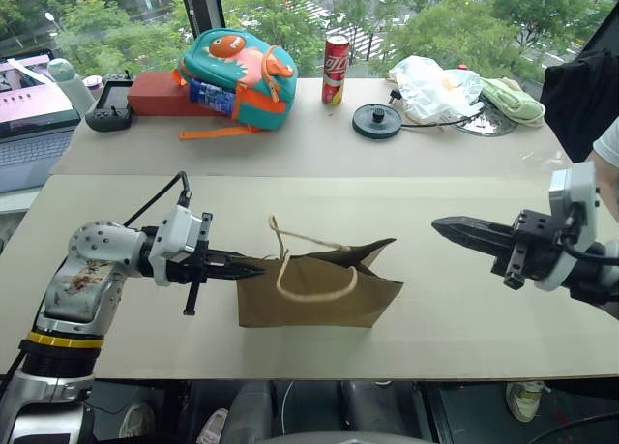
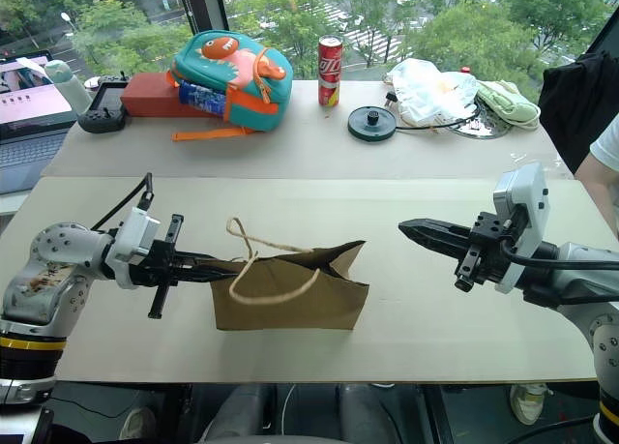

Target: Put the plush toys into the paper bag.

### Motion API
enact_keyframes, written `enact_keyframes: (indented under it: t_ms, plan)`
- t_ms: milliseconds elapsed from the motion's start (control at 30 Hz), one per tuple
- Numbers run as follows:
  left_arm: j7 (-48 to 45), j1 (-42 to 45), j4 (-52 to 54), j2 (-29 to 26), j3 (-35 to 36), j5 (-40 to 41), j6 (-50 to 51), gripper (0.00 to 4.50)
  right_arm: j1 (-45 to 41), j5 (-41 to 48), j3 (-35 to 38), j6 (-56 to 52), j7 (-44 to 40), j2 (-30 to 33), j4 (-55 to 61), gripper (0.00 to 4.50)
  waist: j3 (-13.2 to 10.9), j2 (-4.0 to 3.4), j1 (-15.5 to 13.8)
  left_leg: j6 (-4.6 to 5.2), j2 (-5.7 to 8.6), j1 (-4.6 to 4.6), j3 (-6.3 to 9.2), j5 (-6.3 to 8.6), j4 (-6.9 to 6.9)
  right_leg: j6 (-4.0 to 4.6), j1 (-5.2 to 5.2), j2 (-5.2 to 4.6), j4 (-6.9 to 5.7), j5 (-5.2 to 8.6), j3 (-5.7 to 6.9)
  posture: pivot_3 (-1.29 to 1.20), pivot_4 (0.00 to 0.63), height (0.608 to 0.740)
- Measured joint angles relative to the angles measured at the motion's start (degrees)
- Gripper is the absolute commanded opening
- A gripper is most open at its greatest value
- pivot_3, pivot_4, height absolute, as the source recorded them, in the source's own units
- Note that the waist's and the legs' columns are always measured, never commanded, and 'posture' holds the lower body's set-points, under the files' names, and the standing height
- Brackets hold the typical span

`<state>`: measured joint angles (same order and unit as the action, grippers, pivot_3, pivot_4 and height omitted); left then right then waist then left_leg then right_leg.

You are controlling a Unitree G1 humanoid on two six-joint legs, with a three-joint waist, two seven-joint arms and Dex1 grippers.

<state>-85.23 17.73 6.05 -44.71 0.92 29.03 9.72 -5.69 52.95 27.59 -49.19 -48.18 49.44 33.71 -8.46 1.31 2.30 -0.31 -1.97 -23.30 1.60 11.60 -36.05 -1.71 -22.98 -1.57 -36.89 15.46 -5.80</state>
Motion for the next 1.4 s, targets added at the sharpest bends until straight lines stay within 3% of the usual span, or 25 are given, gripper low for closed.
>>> enact_keyframes:
  t_ms: [67,267,700,1400]
  plan:
    - [0.3,0.0,-0.8,0.0,-0.3,-0.8,-0.9,0.48,-0.1,0.1,-0.3,0.0,0.1,0.3,0.0,0.0,0.0,0.0,0.0,0.0,0.0,0.0,0.0,0.0,-0.01,-0.01,0.01,0.0,0.0,0.0,0.0,0.0,0.15,0.739]
    - [1.5,-0.3,0.1,-0.5,-0.9,-0.3,2.7,2.39,-0.3,0.1,-2.1,0.1,0.4,0.8,0.0,0.0,0.0,0.0,0.0,0.0,0.0,0.0,0.01,0.0,-0.01,-0.01,0.0,0.0,-0.02,0.01,0.0,0.0,0.15,0.739]
    - [0.9,6.6,3.4,-12.5,4.4,12.3,26.8,2.39,0.6,-5.4,-5.3,4.1,-2.5,3.6,-1.7,0.0,0.0,0.0,0.1,0.0,-0.01,0.02,0.0,0.0,-0.01,-0.24,-0.03,0.02,-0.07,0.15,0.01,0.0,0.15,0.739]
    - [4.6,4.4,3.2,-13.9,9.4,15.2,32.3,2.39,0.7,-6.5,-5.7,7.4,-7.3,4.4,-1.5,0.0,0.0,0.0,0.0,0.0,-0.03,0.02,-0.02,0.0,-0.02,-0.23,-0.04,0.02,-0.09,0.15,0.0,0.0,0.15,0.739]
